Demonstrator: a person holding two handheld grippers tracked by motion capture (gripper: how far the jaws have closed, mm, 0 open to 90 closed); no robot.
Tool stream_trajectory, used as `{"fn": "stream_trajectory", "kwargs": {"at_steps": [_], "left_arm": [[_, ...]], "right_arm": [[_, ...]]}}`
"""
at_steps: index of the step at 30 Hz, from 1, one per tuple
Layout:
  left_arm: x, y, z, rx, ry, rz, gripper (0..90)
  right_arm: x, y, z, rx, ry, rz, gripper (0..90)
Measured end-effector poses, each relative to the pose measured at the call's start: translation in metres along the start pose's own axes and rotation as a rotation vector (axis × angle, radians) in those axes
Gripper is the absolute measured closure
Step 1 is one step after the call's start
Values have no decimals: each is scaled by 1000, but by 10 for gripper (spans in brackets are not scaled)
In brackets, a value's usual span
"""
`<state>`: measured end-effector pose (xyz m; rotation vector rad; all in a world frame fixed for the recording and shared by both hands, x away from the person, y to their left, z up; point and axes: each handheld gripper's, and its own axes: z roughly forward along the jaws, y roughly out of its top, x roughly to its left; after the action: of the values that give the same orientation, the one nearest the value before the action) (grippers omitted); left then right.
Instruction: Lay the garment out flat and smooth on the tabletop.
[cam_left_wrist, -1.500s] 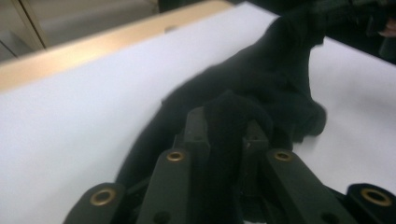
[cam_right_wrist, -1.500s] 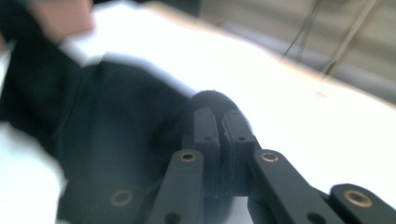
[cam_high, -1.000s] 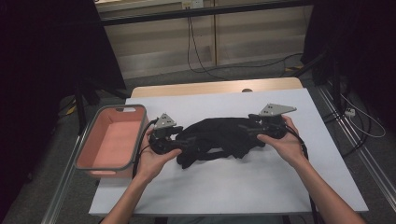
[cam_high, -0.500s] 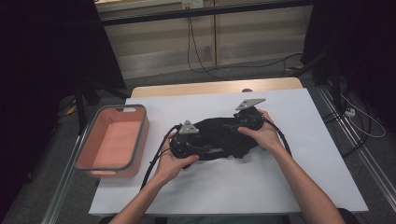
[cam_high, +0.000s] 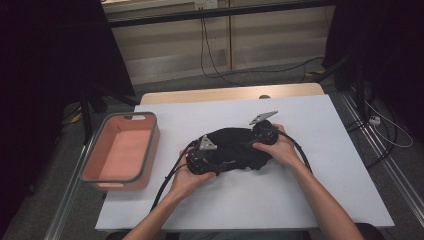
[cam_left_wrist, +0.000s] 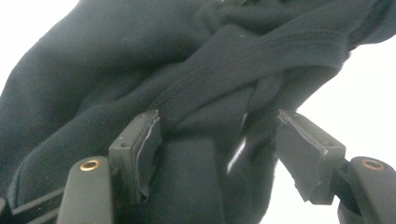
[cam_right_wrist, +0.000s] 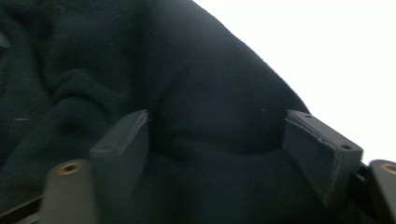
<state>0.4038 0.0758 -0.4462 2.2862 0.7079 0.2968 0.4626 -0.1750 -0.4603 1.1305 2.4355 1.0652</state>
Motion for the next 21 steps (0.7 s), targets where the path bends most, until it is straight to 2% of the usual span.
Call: {"fn": "stream_trajectory", "kwargs": {"at_steps": [2, 4, 7, 8, 9, 11, 12, 13, 16, 18, 21], "left_arm": [[-2, -1, 3, -1, 25, 20, 334], [-4, -1, 6, 2, 42, 35, 334], [-3, 0, 7, 1, 45, 17, 362], [-1, 0, 6, 5, 59, 16, 408], [1, -1, 5, 8, 76, 33, 533], [8, 0, 3, 6, 45, -16, 628], [10, 0, 1, 10, 37, -30, 719], [13, 0, 0, 10, 20, -47, 760], [16, 0, -2, -5, 2, -73, 803], [18, 2, -6, -23, 3, -85, 810], [23, 4, -13, -57, -16, -126, 815]], "right_arm": [[2, -2, -3, -10, 5, -21, 327], [4, -3, -6, -3, 21, -41, 438], [10, -2, -10, 8, 38, -70, 599], [12, -3, -11, 11, 46, -77, 636], [13, -4, -12, 11, 52, -85, 666], [16, -6, -16, 11, 70, -85, 699], [17, -8, -18, 12, 75, -84, 707], [19, -10, -20, 8, 80, -78, 713], [24, -15, -25, 10, 103, -65, 722], [28, -16, -29, 21, 116, -71, 724], [37, -19, -35, 23, 135, -82, 727]]}}
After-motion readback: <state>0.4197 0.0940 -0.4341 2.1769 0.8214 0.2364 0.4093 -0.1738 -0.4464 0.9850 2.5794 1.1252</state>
